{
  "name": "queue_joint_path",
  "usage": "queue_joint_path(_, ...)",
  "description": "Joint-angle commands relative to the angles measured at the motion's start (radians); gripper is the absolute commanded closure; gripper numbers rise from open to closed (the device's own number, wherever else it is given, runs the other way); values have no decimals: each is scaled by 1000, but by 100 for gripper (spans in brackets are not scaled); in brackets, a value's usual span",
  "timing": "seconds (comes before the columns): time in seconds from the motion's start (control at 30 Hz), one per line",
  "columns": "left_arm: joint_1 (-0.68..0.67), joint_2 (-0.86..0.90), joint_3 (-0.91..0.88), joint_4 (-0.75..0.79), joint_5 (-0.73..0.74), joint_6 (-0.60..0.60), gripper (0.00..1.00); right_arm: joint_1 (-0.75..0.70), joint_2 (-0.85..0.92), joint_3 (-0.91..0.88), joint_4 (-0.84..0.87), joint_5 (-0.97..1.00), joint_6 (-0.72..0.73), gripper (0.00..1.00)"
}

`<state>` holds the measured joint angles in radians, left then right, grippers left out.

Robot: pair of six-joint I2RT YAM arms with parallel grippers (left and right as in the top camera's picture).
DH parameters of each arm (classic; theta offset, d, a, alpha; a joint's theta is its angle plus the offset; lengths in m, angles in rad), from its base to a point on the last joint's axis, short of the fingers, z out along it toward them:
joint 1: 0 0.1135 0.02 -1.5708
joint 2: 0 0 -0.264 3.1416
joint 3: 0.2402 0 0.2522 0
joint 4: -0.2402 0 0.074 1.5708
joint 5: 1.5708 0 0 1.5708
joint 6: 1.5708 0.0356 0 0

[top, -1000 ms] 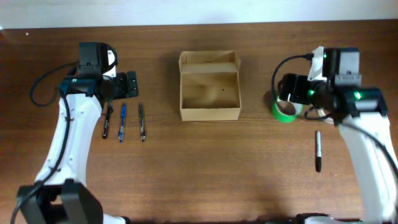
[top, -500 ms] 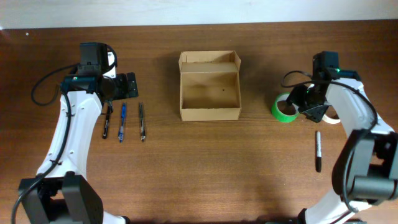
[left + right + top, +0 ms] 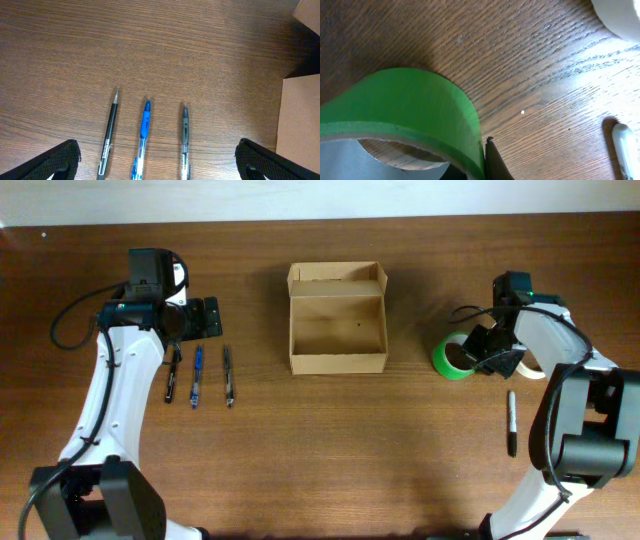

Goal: Pack container
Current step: 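Carry the green tape into the box and release it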

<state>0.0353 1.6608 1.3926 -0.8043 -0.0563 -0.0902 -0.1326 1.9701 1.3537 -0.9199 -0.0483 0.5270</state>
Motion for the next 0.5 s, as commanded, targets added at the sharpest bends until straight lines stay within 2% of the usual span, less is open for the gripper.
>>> queue_joint_path(0.0,2,7,16,0,7,16,1,-3,-59,86,-42,16,-3,96)
queue_joint_path(0.1,2,7,16,0,7,16,1,18,-132,174,-89,13,-67,96)
queue_joint_path(0.23,2,7,16,0,7,16,1,125,-272,368,-173,-4,-217,96)
queue_joint_path(0.33,2,7,16,0,7,16,1,260,-338,480,-191,-3,-305,96)
queue_joint_path(0.47,2,7,16,0,7,17,1,420,-357,511,-167,5,-368,96)
